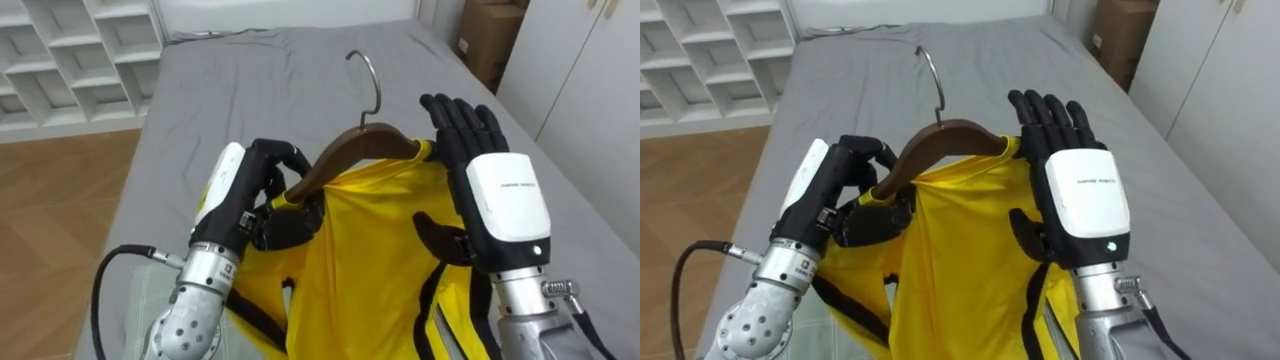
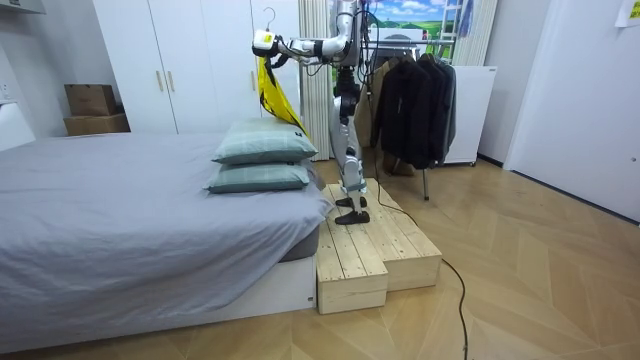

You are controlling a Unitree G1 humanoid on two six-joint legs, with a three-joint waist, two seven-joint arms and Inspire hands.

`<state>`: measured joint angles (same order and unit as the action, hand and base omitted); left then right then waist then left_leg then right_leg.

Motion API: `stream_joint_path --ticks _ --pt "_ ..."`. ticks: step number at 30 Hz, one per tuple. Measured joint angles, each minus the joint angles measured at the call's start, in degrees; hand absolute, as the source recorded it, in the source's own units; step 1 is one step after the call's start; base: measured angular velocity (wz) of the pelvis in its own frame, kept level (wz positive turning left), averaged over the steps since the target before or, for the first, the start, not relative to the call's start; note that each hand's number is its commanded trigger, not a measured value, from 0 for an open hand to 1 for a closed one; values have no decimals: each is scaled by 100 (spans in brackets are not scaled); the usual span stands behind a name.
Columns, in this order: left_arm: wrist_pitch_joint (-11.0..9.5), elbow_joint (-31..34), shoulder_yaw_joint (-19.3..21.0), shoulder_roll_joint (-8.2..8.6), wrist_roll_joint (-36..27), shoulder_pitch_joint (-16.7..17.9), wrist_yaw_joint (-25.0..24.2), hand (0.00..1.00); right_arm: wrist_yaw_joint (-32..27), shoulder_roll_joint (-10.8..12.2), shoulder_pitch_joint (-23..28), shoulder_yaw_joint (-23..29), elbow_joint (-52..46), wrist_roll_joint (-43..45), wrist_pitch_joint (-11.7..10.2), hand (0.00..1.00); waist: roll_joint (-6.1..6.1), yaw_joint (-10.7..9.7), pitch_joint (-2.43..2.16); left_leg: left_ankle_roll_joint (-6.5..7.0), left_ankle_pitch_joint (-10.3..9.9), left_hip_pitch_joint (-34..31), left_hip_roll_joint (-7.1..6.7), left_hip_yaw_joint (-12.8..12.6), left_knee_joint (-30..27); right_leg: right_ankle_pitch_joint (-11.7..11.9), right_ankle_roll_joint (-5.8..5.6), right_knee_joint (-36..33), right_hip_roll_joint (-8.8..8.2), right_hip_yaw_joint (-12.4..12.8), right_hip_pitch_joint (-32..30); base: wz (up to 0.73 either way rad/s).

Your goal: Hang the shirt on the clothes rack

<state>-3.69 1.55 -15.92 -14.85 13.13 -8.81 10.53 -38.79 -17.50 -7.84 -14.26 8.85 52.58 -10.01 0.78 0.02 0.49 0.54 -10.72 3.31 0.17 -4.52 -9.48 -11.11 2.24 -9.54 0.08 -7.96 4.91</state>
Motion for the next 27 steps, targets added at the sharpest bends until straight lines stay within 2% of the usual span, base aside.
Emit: stream_joint_path --ticks 9,12,13,14,15,16,17,18,19,20,22,23,27 --pt "1 88 -14 35 26 -2 -25 100 -483 -16 -170 5 504 167 -52 0 6 18 -4 0 0 -2 11 24 -4 0 0 -10 11 -12 -7 0" --pt "2 238 -97 25 29 -42 -25 100 -573 -35 -236 3 639 147 -28 0 8 41 -7 0 0 3 9 231 2 0 0 -42 15 -122 -5 4" --pt "7 264 -150 26 30 -72 -25 100 -591 -40 -237 2 655 119 -17 0 -3 44 -13 3 5 30 43 402 19 -7 -8 -211 31 -203 -73 -9" --pt "50 256 -229 22 28 -110 -9 100 -598 -13 -249 -3 730 58 -15 0 -65 69 -13 -6 39 94 213 911 50 -183 -5 -797 116 -236 -501 -23" --pt "60 271 -234 -25 30 -113 -4 100 -591 36 -270 -11 771 47 -18 0 -75 115 -22 -11 37 95 290 1159 37 -173 38 -708 193 -67 -686 -73" --pt "67 295 -141 -116 76 -115 32 100 -571 61 -416 -80 817 122 -52 0 -31 194 -41 -100 -22 12 334 1311 -37 242 186 -133 240 121 -1092 -62" --pt "158 276 -63 -101 115 -131 -3 100 -623 -28 -515 -181 856 180 -78 0 -150 95 -44 -295 -265 16 437 1306 -90 851 150 -213 216 -45 -1244 -41" --pt "205 290 -68 -81 123 -144 -44 100 -650 -39 -504 -202 890 162 -37 0 -154 26 -48 -308 -277 25 456 1185 -80 844 159 -229 221 -136 -1211 6" --pt "228 324 -71 -51 124 -165 -123 100 -659 -43 -500 -182 986 144 25 0 -130 1 -39 -337 -235 47 485 863 -39 843 160 -225 225 -205 -1159 18" --pt "256 393 -74 -49 132 -168 -145 100 -690 -78 -501 -165 1016 124 78 0 -116 -29 -35 -330 -201 59 504 692 19 842 160 -206 231 -202 -1131 17" --pt "298 425 -91 -35 149 -170 -144 100 -692 -90 -510 -108 1065 110 131 0 -109 -40 -36 -316 -191 71 485 631 57 833 149 -208 245 -212 -1129 26" --pt "336 426 -110 -32 150 -171 -144 100 -690 -86 -523 -99 1130 123 133 0 -65 7 -41 -291 -176 79 446 637 55 827 138 -208 228 -195 -1126 13" --pt "366 443 -108 -62 140 -197 -143 100 -689 -89 -525 -118 1138 145 133 0 -38 111 -38 -234 -142 55 316 638 -3 792 113 -189 144 -200 -1081 7"
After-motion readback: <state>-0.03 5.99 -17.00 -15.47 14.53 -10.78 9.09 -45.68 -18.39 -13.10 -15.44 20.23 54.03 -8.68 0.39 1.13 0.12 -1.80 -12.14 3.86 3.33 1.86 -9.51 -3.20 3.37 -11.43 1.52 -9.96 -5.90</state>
